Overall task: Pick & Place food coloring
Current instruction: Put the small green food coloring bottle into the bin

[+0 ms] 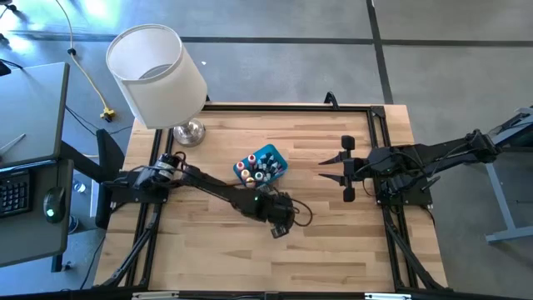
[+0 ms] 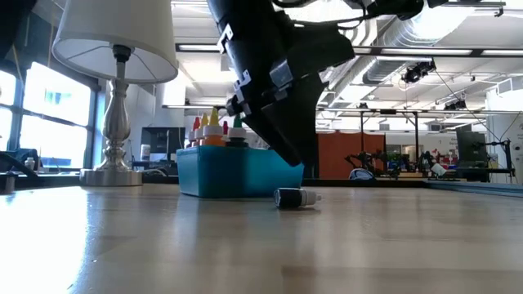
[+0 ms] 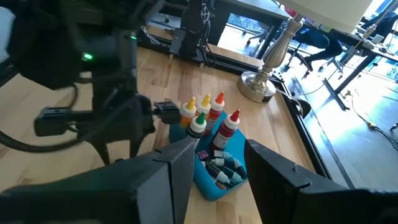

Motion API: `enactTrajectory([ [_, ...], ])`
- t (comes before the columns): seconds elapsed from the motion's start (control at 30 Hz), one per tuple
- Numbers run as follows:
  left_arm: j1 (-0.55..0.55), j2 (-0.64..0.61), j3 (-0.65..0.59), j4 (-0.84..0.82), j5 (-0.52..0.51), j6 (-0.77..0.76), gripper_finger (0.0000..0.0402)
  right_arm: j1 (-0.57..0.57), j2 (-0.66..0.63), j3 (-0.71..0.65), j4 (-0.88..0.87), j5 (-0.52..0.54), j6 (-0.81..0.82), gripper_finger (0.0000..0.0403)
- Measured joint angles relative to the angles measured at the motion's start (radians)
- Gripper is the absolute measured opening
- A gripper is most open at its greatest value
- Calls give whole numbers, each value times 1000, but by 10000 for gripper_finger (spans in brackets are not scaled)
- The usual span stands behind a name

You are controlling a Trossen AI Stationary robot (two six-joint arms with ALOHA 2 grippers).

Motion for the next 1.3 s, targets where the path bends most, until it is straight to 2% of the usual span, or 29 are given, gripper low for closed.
enactTrajectory([
  [0.37, 34, 42, 1, 20, 125, 30, 151, 0, 0, 0, -12, 0, -1, 135],
  [0.47, 33, 61, -9, -26, 133, 30, 151, 0, 0, 0, -12, 0, -1, 135],
  [0.53, 34, 81, 1, 15, 138, 30, 151, 0, 0, 0, -12, 0, -1, 135],
  [0.93, 34, 102, 0, -2, 144, 26, 149, 0, 0, -2, -15, 0, -1, 135],
  [1.07, 34, 103, -1, 0, 148, 12, 124, 0, 0, -2, -15, 0, -1, 135],
  [1.3, 34, 95, -3, 4, 141, -39, 51, 0, 0, -2, -14, 0, 0, 135],
])
